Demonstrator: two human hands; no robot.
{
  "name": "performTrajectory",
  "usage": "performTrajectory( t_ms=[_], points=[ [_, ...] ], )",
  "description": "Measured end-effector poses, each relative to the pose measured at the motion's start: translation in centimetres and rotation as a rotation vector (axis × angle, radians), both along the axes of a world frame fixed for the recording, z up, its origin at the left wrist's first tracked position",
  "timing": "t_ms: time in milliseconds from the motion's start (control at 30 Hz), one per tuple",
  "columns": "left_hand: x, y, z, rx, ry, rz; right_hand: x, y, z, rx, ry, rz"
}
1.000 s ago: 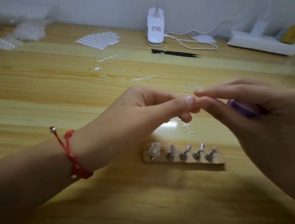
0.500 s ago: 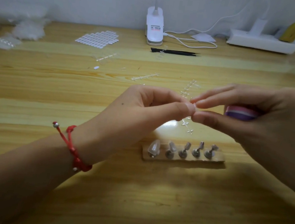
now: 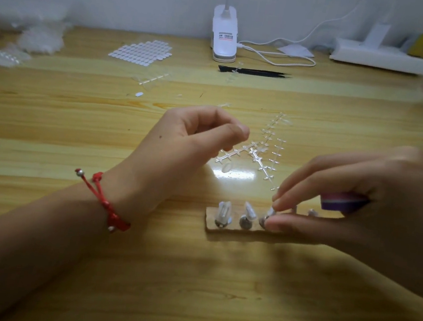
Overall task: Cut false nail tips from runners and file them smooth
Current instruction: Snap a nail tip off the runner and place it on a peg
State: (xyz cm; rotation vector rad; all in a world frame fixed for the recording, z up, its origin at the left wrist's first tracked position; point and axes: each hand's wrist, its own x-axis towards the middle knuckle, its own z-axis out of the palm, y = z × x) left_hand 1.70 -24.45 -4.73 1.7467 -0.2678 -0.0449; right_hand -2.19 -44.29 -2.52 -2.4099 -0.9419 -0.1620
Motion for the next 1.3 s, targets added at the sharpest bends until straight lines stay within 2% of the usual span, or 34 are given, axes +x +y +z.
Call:
performTrajectory(
  t_ms=[133, 333, 367, 433, 500, 533, 600, 667, 867, 1000, 1133, 1233, 1300],
  points=[
    [0.1, 0.1, -0.2, 0.013, -0.012, -0.002, 0.0, 0.2, -0.3, -0.033, -0.008, -0.011],
    [0.8, 0.9, -0.2, 0.057, -0.036, -0.031, 0.1, 0.0, -0.4, 0.069, 0.021, -0.014],
    [1.1, 1.2, -0.2, 0.112, -0.049, -0.045, 0.4, -0.1, -0.3, 0.168, 0.047, -0.040],
    [1.6, 1.9, -0.5, 0.351, -0.131, -0.040, 1.4, -0.8, -0.3, 0.504, 0.143, -0.130],
    [2.0, 2.4, -0.8, 0.606, -0.214, -0.018, 2.6, -1.6, -0.7, 0.830, 0.369, -0.258],
    [1.9, 2.5, -0.9, 0.669, -0.228, -0.014, 3.0, -2.0, -0.9, 0.945, 0.529, -0.303],
    [1.7, 2.6, -1.1, 0.761, -0.279, -0.020, 3.5, -2.3, -1.8, 1.122, 0.793, -0.363],
    [1.6, 2.4, -1.3, 0.856, -0.366, -0.022, 4.2, -2.3, -2.2, 1.201, 0.922, -0.425],
    [1.6, 2.1, -1.9, 0.774, -0.434, -0.031, 4.2, -1.9, -2.6, 1.082, 0.920, -0.461],
    [1.4, 1.7, -1.9, 0.520, -0.418, -0.056, 4.6, -1.1, -2.7, 0.907, 0.873, -0.345],
    [0.9, 0.7, -1.0, 0.074, -0.350, -0.017, 5.7, 0.0, -1.6, 0.661, 0.942, -0.202],
    [0.2, 0.3, -0.8, -0.002, -0.344, -0.026, 6.1, 1.0, -1.4, 0.574, 0.988, -0.056],
    [-0.2, 0.3, -0.8, 0.015, -0.321, -0.014, 6.2, 1.4, -1.7, 0.567, 0.958, -0.060]
  ],
)
